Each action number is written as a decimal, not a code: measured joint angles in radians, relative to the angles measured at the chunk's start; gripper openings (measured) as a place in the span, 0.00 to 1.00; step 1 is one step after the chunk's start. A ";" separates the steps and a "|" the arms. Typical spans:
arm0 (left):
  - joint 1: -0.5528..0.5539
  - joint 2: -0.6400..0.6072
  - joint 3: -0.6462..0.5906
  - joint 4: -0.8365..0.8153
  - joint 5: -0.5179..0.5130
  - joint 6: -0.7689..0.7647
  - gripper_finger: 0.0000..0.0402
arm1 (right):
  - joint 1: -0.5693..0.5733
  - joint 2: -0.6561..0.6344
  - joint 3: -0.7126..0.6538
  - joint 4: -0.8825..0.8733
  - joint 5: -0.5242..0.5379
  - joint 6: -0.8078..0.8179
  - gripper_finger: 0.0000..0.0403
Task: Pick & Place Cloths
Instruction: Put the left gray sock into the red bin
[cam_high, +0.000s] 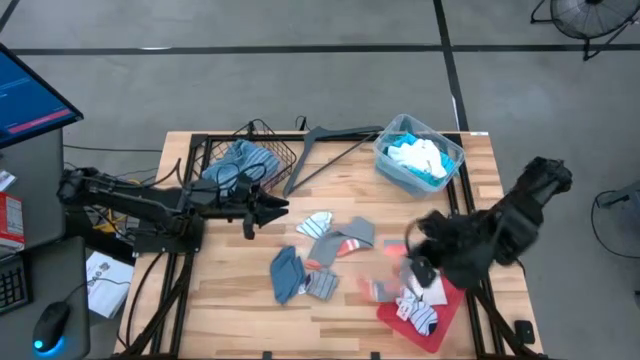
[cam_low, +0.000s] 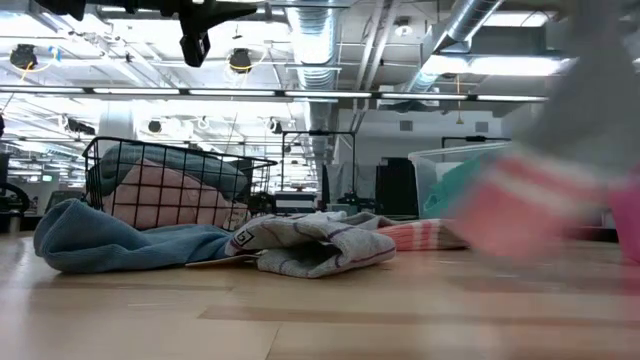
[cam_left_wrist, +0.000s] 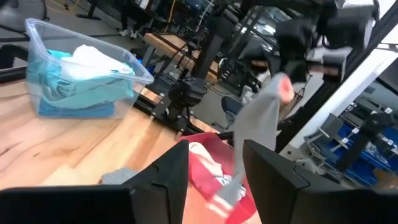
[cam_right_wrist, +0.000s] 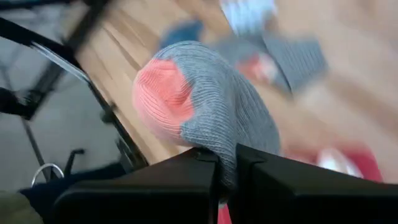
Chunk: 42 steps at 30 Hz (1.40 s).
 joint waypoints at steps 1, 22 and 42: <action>0.004 0.000 0.000 0.000 0.000 0.000 0.33 | 0.041 0.005 0.000 -0.042 -0.017 0.077 0.00; 0.041 0.000 0.000 0.000 0.000 -0.001 0.32 | 0.269 0.267 -0.261 -0.232 -0.536 0.631 0.00; 0.041 0.000 0.000 0.000 0.009 -0.001 0.32 | 0.226 0.485 -0.262 0.107 -0.351 0.374 0.18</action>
